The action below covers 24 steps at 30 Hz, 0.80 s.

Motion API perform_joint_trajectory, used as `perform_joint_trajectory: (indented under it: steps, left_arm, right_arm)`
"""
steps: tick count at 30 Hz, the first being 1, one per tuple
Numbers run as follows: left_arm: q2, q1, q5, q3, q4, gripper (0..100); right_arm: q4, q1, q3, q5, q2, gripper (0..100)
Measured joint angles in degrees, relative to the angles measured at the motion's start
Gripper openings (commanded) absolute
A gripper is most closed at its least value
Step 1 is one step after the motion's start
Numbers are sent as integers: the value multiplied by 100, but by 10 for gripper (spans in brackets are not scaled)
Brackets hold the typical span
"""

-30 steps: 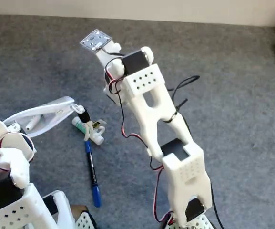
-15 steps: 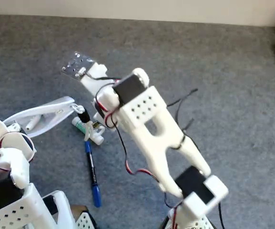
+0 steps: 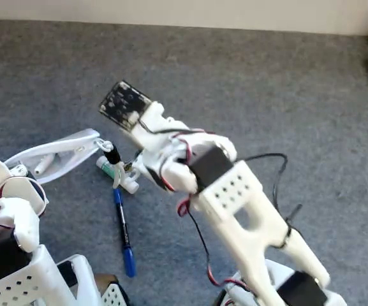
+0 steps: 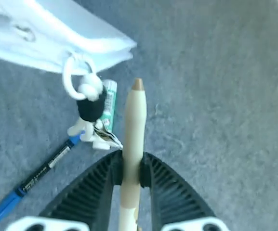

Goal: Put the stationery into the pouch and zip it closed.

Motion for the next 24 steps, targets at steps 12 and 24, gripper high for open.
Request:
perform_joint_trajectory:
  steps: [12, 24]
  left_arm:
    - [0, 0, 0, 0, 0, 6]
    - [-9, 0, 0, 114, 0, 6]
  right_arm:
    - [-1925, -299, 1908, -1433, -1943, 6]
    - [-3684, -914, 3332, -1873, -2646, 5]
